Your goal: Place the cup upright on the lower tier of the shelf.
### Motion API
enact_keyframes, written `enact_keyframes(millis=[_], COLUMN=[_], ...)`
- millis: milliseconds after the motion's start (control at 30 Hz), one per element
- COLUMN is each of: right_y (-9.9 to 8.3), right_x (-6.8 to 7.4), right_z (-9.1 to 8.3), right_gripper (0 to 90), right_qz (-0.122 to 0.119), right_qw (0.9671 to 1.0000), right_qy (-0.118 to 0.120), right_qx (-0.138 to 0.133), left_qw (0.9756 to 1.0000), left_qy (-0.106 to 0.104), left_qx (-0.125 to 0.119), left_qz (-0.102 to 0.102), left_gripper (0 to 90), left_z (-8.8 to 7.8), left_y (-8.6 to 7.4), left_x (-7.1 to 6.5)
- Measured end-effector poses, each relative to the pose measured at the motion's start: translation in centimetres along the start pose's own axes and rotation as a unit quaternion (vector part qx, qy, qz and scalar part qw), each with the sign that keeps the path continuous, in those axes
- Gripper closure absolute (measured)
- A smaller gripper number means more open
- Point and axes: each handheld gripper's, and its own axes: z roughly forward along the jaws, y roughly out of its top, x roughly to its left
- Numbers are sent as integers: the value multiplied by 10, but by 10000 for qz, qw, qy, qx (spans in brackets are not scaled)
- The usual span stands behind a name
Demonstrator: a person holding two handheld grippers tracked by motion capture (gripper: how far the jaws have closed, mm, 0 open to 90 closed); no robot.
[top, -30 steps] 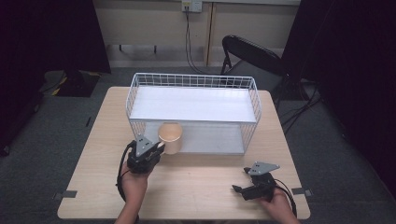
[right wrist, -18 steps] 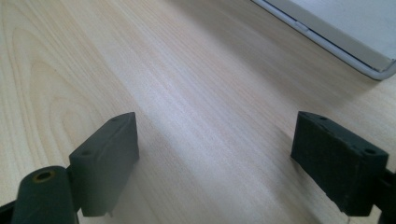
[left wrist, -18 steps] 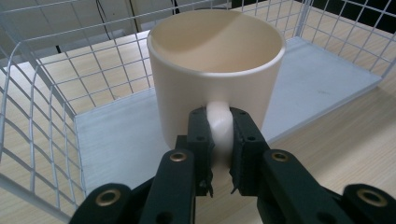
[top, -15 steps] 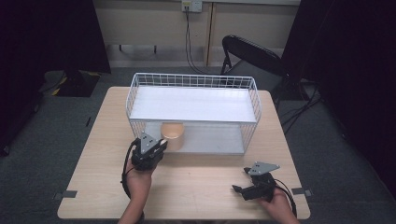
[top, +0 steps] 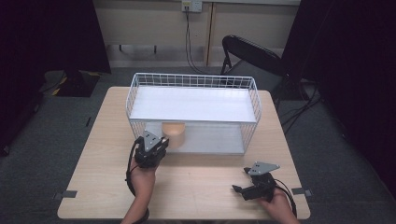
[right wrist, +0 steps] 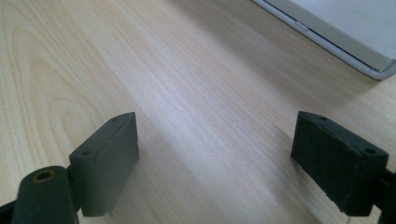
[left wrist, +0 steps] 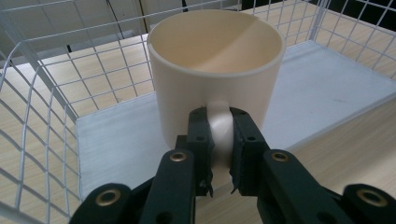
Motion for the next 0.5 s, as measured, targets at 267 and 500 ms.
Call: enact_keyframes(millis=[267, 500], right_y=[0, 0], right_x=[0, 0], right_z=[0, 0], right_gripper=[142, 142], right_qz=[1, 0], right_qw=[10000, 10000], right_qy=[-1, -1], right_qx=[1, 0], left_qw=[9999, 9997], left_qy=[84, 183], left_qx=[-18, 61], left_qz=[-105, -127], left_gripper=[805, 804], left_z=[10, 19], left_y=[-4, -10], left_x=[-3, -4])
